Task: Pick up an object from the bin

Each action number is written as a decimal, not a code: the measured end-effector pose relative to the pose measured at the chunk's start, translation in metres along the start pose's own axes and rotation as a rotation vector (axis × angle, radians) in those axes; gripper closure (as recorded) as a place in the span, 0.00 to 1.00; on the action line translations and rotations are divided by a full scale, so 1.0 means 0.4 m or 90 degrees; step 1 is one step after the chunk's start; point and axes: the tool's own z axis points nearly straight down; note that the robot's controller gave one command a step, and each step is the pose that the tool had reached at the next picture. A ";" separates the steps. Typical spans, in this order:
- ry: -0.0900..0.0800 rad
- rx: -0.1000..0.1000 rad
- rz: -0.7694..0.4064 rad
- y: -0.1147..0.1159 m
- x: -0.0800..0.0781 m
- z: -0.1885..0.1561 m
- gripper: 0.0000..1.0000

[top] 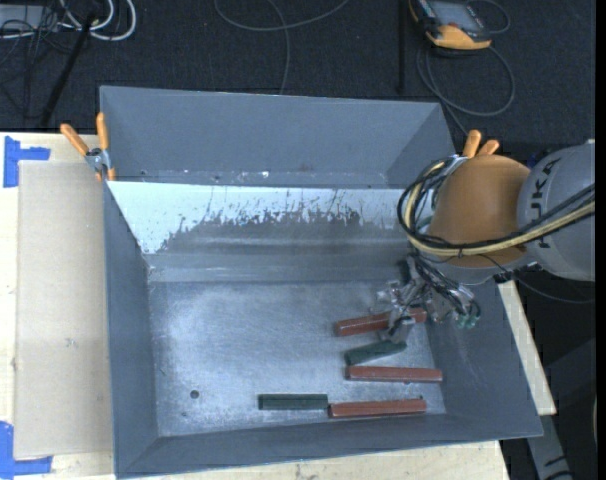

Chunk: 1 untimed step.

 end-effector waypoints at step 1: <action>-0.004 0.001 0.063 -0.139 -0.068 0.016 1.00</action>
Offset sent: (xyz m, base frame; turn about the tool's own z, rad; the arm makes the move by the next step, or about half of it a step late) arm 0.0350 -0.0487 -0.0060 0.0958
